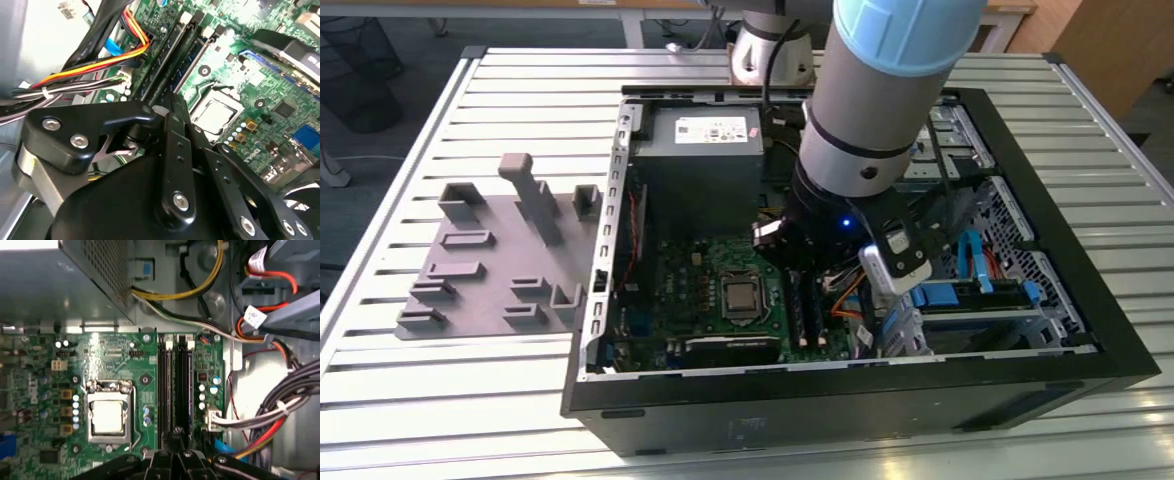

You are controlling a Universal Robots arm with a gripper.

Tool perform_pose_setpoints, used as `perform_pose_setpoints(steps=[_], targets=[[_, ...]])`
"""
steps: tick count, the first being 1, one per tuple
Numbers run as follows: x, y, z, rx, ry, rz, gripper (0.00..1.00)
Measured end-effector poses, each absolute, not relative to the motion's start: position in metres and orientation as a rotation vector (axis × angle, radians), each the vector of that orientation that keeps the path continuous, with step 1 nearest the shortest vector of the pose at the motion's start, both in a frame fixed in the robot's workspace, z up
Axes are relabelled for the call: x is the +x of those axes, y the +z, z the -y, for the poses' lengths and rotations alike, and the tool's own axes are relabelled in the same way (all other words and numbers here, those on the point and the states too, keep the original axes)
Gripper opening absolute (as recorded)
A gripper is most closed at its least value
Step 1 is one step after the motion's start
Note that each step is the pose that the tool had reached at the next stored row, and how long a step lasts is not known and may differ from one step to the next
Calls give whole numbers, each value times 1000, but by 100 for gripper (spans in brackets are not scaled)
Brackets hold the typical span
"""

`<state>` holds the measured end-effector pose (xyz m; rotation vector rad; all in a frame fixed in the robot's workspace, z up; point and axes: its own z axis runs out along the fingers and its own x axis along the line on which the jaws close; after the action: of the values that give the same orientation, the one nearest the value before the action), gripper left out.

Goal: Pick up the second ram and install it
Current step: 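Press down the second ram until it locks into place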

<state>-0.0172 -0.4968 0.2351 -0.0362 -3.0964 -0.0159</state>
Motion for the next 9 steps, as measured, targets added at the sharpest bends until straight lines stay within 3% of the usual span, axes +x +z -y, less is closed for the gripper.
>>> perform_pose_setpoints(steps=[9], targets=[[-17, 235, 497, -36, -17, 3096, 10]])
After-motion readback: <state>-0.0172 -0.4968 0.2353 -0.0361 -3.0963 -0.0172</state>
